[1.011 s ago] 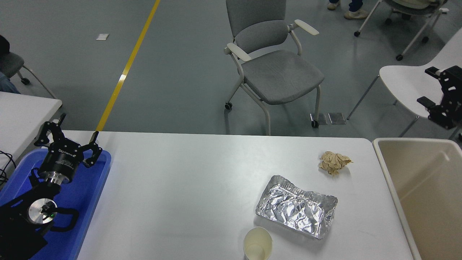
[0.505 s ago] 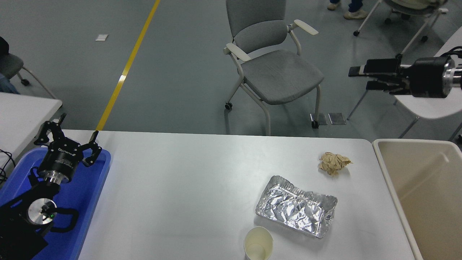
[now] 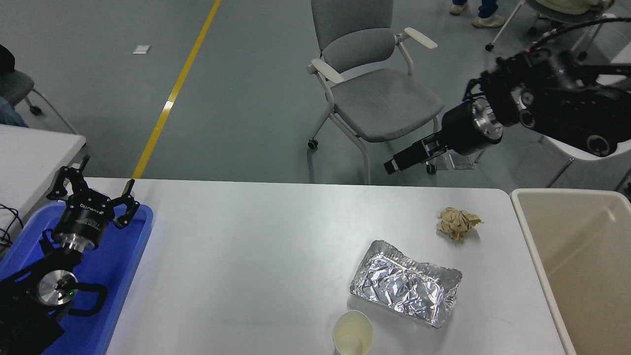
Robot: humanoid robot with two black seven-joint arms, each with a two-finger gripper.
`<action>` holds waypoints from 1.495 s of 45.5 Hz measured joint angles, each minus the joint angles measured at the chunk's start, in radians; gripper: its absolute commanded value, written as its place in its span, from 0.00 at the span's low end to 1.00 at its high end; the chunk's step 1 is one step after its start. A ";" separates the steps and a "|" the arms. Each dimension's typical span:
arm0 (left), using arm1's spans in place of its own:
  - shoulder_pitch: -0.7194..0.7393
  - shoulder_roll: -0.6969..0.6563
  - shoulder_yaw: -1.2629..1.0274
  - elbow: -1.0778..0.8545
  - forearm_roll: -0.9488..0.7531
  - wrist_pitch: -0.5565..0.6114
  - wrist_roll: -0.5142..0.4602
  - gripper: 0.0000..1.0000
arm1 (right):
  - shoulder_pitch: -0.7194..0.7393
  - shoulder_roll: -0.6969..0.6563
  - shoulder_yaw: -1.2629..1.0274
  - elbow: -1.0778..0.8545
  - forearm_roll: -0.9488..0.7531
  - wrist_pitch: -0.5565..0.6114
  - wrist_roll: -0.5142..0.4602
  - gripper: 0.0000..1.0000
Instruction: Clean the table surface
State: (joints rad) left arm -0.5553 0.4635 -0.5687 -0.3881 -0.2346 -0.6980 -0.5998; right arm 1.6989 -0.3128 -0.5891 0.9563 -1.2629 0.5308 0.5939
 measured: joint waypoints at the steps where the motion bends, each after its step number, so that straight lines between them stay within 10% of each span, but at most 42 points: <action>1: 0.000 0.000 0.000 0.000 0.000 0.000 0.000 1.00 | 0.002 0.006 -0.007 0.010 -0.005 0.000 0.000 0.99; 68: 0.000 0.000 0.001 0.000 0.000 0.000 0.000 1.00 | -0.372 -0.013 0.109 0.183 -0.093 -0.129 -0.046 0.98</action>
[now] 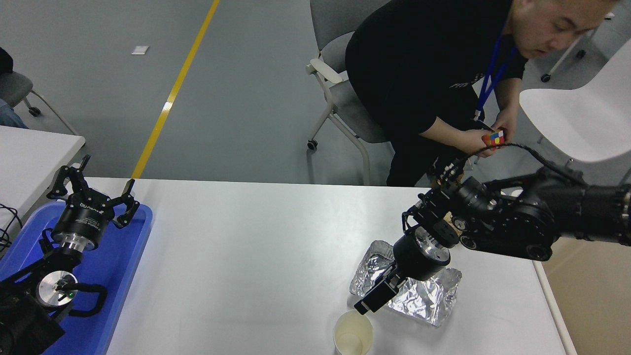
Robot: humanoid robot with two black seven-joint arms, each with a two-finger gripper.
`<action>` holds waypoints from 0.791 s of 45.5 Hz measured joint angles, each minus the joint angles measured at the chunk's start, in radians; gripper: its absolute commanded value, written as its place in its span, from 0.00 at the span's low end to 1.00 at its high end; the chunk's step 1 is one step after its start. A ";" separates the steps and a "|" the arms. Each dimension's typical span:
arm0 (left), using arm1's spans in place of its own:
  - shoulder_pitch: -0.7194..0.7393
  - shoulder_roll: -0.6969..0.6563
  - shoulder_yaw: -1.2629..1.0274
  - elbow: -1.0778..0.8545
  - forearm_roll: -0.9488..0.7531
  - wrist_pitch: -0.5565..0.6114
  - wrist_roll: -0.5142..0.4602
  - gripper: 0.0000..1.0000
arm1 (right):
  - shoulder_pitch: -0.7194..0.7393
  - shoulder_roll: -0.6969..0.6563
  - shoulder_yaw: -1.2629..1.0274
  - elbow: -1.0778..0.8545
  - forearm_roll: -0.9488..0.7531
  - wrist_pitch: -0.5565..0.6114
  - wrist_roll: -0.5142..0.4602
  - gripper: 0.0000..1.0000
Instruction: Clean the table surface
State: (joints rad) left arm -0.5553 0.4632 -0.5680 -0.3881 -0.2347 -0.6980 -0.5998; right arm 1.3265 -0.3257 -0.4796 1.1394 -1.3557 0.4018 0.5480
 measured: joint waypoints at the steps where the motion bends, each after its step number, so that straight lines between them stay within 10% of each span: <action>1: 0.000 0.000 0.000 0.000 0.000 0.000 0.000 1.00 | -0.004 -0.001 0.000 -0.001 0.000 -0.002 0.000 0.98; 36: 0.000 0.000 0.000 0.000 0.000 0.000 0.000 1.00 | -0.095 0.034 -0.008 -0.026 0.034 -0.063 -0.076 0.98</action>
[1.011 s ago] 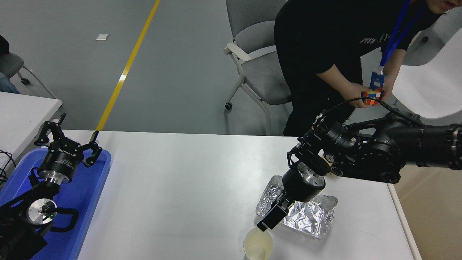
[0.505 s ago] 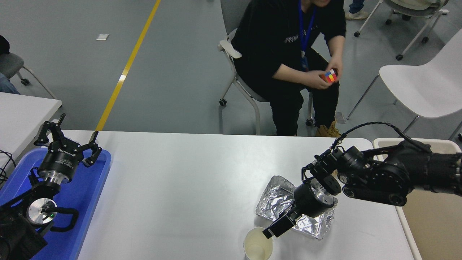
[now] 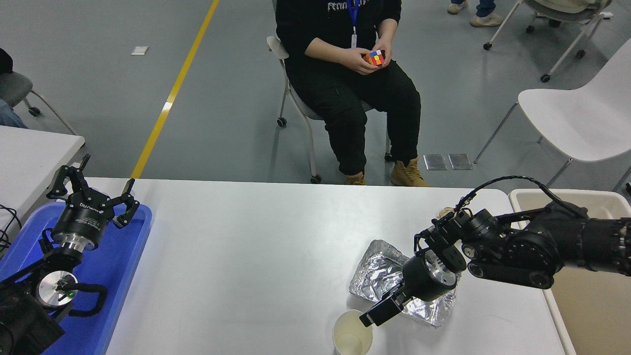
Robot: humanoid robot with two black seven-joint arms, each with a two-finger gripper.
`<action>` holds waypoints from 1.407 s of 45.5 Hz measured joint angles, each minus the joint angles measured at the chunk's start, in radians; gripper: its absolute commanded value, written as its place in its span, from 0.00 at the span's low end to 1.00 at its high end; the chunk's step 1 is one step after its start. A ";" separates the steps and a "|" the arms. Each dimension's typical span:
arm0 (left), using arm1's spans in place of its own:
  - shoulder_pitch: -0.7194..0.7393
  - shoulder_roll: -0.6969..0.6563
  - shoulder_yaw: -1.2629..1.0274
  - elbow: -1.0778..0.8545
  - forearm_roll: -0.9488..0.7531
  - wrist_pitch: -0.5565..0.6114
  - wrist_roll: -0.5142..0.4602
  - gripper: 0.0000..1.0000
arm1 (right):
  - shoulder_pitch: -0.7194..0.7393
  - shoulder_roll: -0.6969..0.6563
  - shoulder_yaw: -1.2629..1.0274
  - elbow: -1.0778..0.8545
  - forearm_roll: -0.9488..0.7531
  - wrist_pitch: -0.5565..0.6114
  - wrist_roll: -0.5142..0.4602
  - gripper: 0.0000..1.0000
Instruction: Clean the table surface
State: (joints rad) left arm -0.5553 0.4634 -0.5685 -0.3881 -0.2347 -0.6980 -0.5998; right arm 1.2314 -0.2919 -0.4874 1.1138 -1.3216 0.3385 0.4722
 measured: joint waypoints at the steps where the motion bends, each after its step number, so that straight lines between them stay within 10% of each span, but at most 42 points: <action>1: 0.000 0.000 0.000 0.000 0.000 0.000 0.000 1.00 | 0.000 0.002 -0.001 0.000 0.000 0.000 -0.001 0.98; 20: 0.000 0.000 0.000 0.000 0.000 0.000 0.000 1.00 | -0.017 0.040 -0.006 -0.016 -0.002 -0.004 -0.005 0.81; 50: 0.000 0.000 0.000 0.000 0.000 0.000 0.000 1.00 | -0.015 0.052 -0.008 -0.043 -0.029 -0.024 0.010 0.00; 64: 0.000 0.000 0.000 0.000 0.000 0.000 0.000 1.00 | -0.008 0.053 -0.008 -0.054 -0.033 -0.022 0.025 0.00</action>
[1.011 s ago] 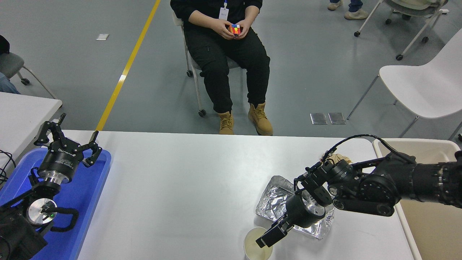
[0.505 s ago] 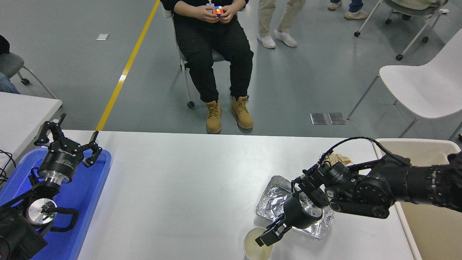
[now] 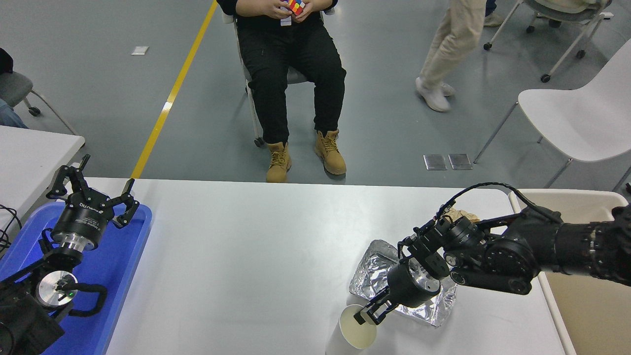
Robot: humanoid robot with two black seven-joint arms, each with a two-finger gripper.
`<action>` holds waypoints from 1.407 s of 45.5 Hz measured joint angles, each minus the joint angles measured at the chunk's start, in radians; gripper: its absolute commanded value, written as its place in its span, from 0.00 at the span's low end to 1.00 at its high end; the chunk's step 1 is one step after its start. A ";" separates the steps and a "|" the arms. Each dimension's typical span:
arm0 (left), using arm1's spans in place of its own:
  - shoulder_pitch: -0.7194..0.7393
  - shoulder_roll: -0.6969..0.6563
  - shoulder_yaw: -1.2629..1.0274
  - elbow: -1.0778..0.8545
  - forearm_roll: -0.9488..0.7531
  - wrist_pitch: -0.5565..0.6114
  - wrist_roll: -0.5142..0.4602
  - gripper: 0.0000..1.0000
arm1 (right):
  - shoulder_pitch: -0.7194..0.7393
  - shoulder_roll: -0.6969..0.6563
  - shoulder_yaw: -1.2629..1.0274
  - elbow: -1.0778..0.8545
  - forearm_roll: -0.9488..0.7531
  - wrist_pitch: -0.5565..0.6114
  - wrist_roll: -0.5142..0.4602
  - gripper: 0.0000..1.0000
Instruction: Clean the table surface
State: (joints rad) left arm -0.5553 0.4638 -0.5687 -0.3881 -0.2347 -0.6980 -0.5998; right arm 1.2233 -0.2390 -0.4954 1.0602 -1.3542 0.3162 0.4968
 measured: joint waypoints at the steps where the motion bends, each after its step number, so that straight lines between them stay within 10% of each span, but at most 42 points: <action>1: 0.000 0.000 0.000 0.000 0.000 0.000 0.000 1.00 | 0.000 0.000 0.000 -0.001 0.000 0.000 0.001 0.00; 64: 0.000 0.000 0.000 0.000 0.000 0.000 0.000 1.00 | 0.158 -0.154 0.397 -0.023 0.421 -0.005 0.161 0.00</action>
State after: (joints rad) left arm -0.5553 0.4636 -0.5683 -0.3881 -0.2347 -0.6979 -0.5998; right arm 1.3815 -0.3927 -0.0987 1.0376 -0.9334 0.3113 0.6577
